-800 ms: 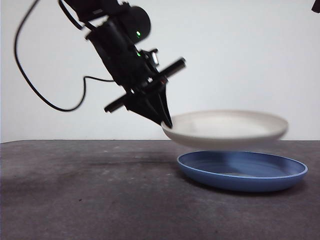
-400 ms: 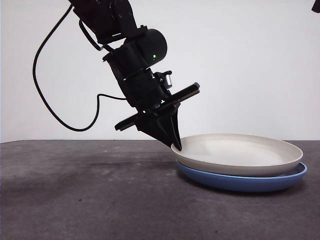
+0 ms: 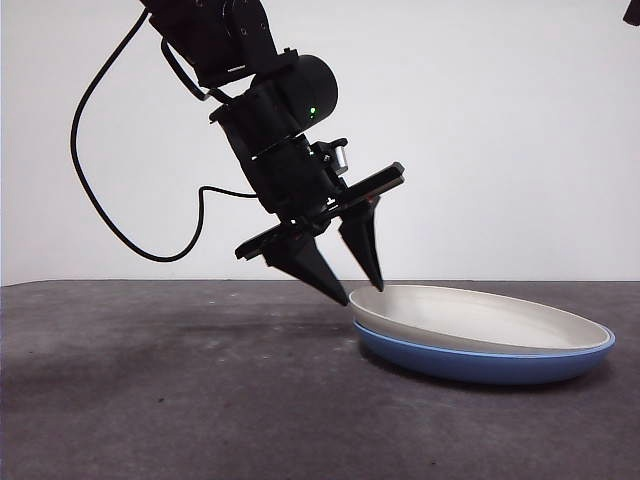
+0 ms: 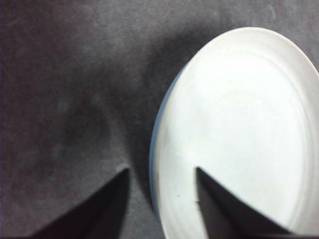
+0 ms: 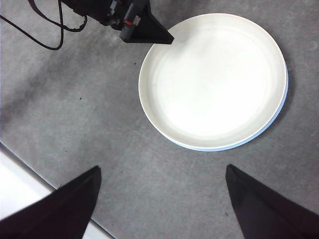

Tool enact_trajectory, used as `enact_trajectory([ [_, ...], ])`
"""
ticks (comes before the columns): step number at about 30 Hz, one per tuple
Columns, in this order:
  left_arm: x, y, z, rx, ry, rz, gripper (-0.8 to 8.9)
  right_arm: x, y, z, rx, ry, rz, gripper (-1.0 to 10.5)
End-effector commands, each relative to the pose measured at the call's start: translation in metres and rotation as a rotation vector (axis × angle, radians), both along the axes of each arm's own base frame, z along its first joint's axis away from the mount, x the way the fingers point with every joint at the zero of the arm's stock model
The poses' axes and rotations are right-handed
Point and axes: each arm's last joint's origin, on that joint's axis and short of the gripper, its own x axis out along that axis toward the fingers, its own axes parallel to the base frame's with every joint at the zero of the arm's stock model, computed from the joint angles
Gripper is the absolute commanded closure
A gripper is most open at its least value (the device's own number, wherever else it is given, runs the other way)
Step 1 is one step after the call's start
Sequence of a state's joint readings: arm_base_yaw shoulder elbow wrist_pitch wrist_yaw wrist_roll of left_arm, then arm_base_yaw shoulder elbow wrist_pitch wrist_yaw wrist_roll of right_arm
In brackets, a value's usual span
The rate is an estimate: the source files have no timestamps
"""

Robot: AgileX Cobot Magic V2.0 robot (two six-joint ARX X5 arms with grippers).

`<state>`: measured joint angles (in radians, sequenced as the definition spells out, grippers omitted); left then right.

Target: Pick up the white plate, put it on the blue plate, put it on desk

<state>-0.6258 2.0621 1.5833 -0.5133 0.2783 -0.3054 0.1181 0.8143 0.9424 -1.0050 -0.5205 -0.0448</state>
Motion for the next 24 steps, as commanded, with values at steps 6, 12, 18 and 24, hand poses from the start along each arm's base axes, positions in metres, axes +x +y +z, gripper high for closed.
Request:
enact_trajectory([
  [6, 0.000, -0.007, 0.004, -0.002, -0.012, -0.020, 4.97, 0.002, 0.001, 0.006, 0.009, -0.017, 0.001, 5.4],
  [12, -0.002, 0.009, 0.035, -0.023, -0.069, -0.015, 4.97, 0.002, 0.001, 0.006, 0.009, -0.017, 0.001, 5.4],
  [18, -0.014, 0.042, 0.084, -0.021, -0.140, -0.019, 4.97, 0.002, 0.001, 0.006, 0.008, -0.017, 0.001, 5.4],
  [24, -0.036, 0.079, 0.131, -0.009, -0.194, -0.011, 4.97, 0.002, 0.001, 0.006, -0.003, -0.017, -0.013, 5.4],
])
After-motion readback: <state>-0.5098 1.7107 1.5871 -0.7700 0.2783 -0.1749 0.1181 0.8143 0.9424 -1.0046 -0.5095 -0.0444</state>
